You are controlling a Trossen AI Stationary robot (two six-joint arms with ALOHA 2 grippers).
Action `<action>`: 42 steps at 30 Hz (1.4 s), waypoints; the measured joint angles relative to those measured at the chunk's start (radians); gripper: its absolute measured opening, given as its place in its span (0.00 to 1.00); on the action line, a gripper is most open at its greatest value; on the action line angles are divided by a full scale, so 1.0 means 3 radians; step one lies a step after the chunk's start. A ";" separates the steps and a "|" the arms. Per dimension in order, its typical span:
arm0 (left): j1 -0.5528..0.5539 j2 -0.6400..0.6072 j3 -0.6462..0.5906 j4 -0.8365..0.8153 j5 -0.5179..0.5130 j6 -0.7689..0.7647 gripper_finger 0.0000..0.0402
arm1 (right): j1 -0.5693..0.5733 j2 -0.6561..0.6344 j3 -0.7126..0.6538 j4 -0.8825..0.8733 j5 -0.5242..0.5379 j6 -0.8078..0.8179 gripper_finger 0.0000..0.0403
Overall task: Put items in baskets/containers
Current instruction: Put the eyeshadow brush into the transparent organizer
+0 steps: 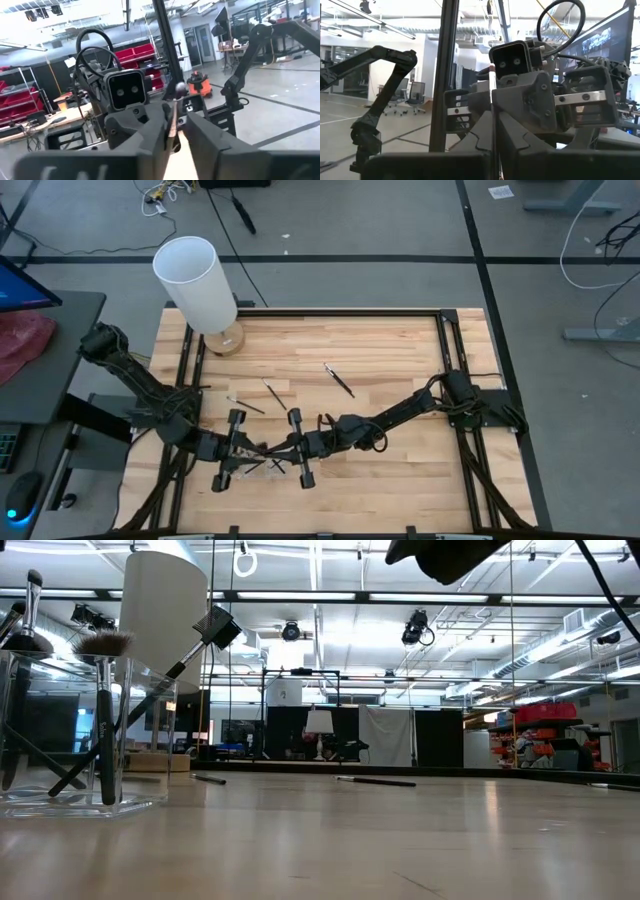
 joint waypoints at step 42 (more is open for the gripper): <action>0.0162 -0.0371 0.0532 -0.2393 -0.0269 -0.1127 0.06 | 0.0115 -0.0467 0.0815 -0.3871 0.0782 0.0713 0.42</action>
